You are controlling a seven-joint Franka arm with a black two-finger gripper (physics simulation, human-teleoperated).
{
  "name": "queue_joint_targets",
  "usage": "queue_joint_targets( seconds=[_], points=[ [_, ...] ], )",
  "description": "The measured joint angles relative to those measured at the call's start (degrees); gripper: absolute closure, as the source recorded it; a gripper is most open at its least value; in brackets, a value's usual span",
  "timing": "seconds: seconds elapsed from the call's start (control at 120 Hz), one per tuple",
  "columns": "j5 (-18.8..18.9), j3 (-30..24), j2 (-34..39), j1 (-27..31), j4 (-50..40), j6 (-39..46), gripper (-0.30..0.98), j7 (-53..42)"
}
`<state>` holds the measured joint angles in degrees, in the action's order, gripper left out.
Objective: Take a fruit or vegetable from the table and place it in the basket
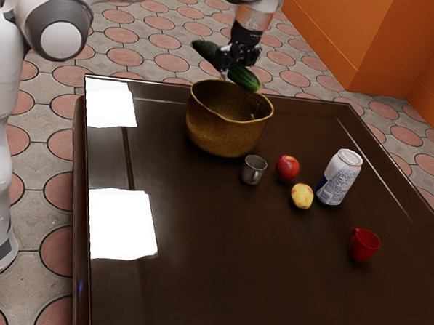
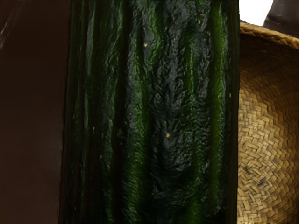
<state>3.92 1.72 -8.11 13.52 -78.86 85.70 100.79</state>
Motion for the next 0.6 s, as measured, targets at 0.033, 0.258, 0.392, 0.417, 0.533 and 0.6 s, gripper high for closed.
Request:
queue_joint_targets(
  seconds=[0.033, 0.258, 0.392, 0.417, 0.533, 0.6],
  points=[
    [0.01, 0.01, -0.44, -0.1, 0.22, 0.15, 0.5, -0.55],
    [-2.1, 0.53, -3.39, 0.88, -0.25, 1.25, 0.5, -3.92],
    [-2.85, 0.57, -3.98, 0.82, -0.33, 1.71, 0.5, -5.4],
    [-2.93, 0.57, -3.99, 0.81, -0.34, 1.77, 0.49, -5.64],
    [-4.61, 0.49, -3.97, 0.55, -0.35, 2.19, 0.24, -6.63],
    [-5.18, 0.5, -3.9, 0.49, -0.35, 2.38, 0.15, -7.14]
  ],
)
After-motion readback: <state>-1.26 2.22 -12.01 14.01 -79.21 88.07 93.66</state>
